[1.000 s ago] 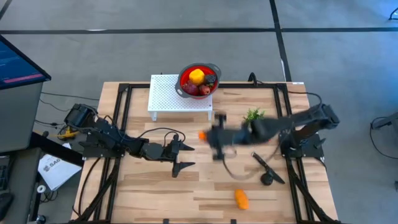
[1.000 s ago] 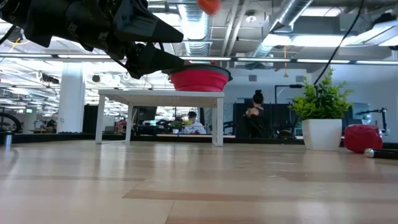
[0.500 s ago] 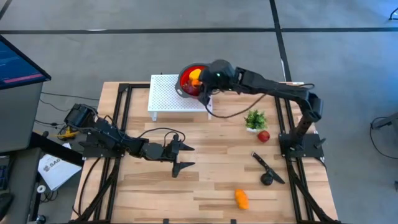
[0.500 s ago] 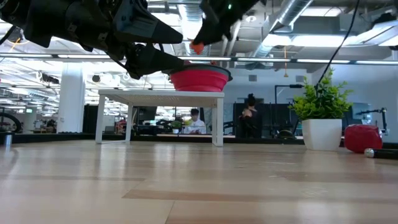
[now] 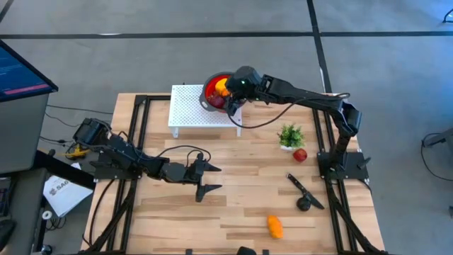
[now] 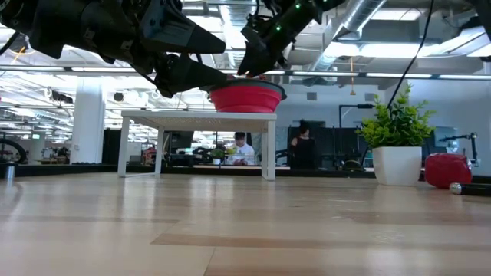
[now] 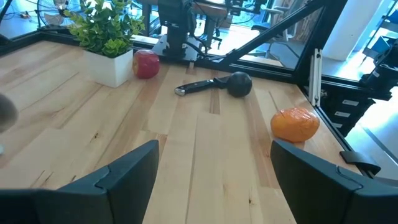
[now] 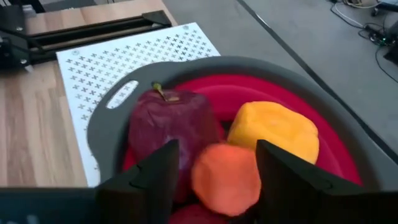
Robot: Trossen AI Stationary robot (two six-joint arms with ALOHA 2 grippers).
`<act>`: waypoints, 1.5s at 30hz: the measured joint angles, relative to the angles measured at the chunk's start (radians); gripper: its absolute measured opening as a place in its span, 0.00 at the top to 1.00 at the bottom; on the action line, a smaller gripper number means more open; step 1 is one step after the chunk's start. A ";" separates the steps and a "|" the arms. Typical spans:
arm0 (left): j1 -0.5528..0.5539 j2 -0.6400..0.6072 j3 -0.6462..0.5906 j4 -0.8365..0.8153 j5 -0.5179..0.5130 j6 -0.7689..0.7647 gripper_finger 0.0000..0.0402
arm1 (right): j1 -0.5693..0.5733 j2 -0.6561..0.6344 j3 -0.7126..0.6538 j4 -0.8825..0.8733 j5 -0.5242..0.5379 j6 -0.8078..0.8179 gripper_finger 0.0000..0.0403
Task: Pick & Place Fruit
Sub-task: Put the orange tangerine into the red strainer bowl on the shelf, then put the red apple into the red strainer bowl on the shelf
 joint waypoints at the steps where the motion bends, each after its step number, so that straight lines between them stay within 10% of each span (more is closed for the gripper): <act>1: 0.000 0.000 0.000 0.000 0.000 0.000 0.25 | 0.000 0.000 0.000 -0.001 0.000 0.000 0.47; 12: -0.001 0.000 0.000 0.000 0.000 -0.016 0.25 | 0.058 -0.085 0.000 -0.089 0.007 -0.011 0.41; 23: -0.001 0.000 0.000 0.000 0.000 -0.018 0.25 | 0.452 -0.294 -0.065 -0.521 0.177 -0.082 0.54; 45: -0.001 0.000 -0.002 -0.003 0.000 -0.017 0.25 | 0.956 -0.712 -0.953 -0.662 0.107 1.140 0.69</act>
